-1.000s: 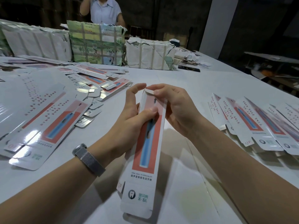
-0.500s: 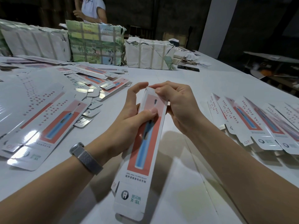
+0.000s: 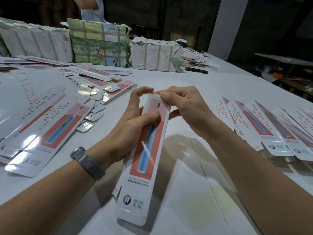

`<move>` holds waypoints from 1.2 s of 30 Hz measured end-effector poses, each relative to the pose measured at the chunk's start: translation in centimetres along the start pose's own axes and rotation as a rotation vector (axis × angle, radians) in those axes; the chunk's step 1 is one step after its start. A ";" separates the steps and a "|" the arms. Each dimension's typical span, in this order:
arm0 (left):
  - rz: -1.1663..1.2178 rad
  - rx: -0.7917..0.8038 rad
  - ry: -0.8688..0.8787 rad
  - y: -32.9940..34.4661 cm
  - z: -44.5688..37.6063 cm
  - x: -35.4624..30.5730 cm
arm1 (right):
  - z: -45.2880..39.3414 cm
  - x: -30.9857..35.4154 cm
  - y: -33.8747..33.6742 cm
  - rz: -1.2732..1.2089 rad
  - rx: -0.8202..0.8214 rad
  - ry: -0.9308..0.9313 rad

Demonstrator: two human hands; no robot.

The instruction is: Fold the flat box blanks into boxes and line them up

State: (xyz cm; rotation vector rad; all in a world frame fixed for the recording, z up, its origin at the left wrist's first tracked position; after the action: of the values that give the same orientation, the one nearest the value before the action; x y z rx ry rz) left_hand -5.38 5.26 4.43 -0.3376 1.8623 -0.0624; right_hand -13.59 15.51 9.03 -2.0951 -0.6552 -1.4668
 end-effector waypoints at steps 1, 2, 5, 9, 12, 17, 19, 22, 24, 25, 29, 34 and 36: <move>0.015 -0.022 -0.004 -0.2 -0.1 0.1 | 0.1 -0.1 0.3 -0.004 0.015 -0.003; 0.024 -0.044 -0.001 -0.5 -0.1 0.1 | 0.1 -0.2 0.6 -0.016 0.026 -0.010; 0.039 -0.078 0.015 -0.7 -0.2 0.0 | 0.1 -0.5 1.2 -0.088 0.039 -0.029; 0.048 -0.101 0.032 -0.7 -0.2 0.0 | 0.1 -0.8 1.5 -0.172 0.059 -0.042; 0.035 -0.132 0.047 -0.7 -0.1 -0.1 | 0.1 -1.1 1.8 -0.218 0.061 -0.033; 0.021 -0.213 0.074 -1.0 -0.3 -0.2 | 0.0 -1.5 2.2 -0.206 -0.022 -0.044; -0.012 -0.207 0.099 -0.8 -0.3 -0.3 | -0.1 -1.4 2.0 -0.164 -0.037 -0.050; -0.013 -0.212 0.117 -0.4 -0.2 -0.7 | 0.0 -0.9 1.5 -0.018 -0.110 -0.077; 0.072 -0.214 0.109 -0.3 -0.4 -1.0 | 0.4 0.0 1.0 0.227 -0.199 -0.151; 0.147 -0.216 0.088 -0.4 -0.5 -1.1 | 0.5 0.7 1.0 0.330 -0.212 -0.187; 0.277 -0.140 0.043 -0.7 -0.6 -1.1 | 0.9 1.4 2.1 0.539 -0.042 -0.092; 0.019 -0.004 -0.041 0.1 -0.8 0.2 | 0.1 2.0 -1.7 0.772 -0.055 0.039; -0.080 -0.074 -0.029 -0.8 -0.8 0.6 | -0.3 2.4 -6.3 0.912 -0.221 0.105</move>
State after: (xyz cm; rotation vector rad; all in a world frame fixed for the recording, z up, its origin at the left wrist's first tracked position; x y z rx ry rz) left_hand -6.17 4.26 4.34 -0.4622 1.8252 -0.0437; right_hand -17.11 20.35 12.19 -2.0083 0.4925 -1.1063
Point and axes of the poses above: each hand's wrist, its own z-axis away from the middle knuckle, its own y-axis out of the palm, x = y × z, the point moved 7 cm from there along -z, towards the middle knuckle, and after that the axes turned 11 degrees about -z, right-handed, at the moved point
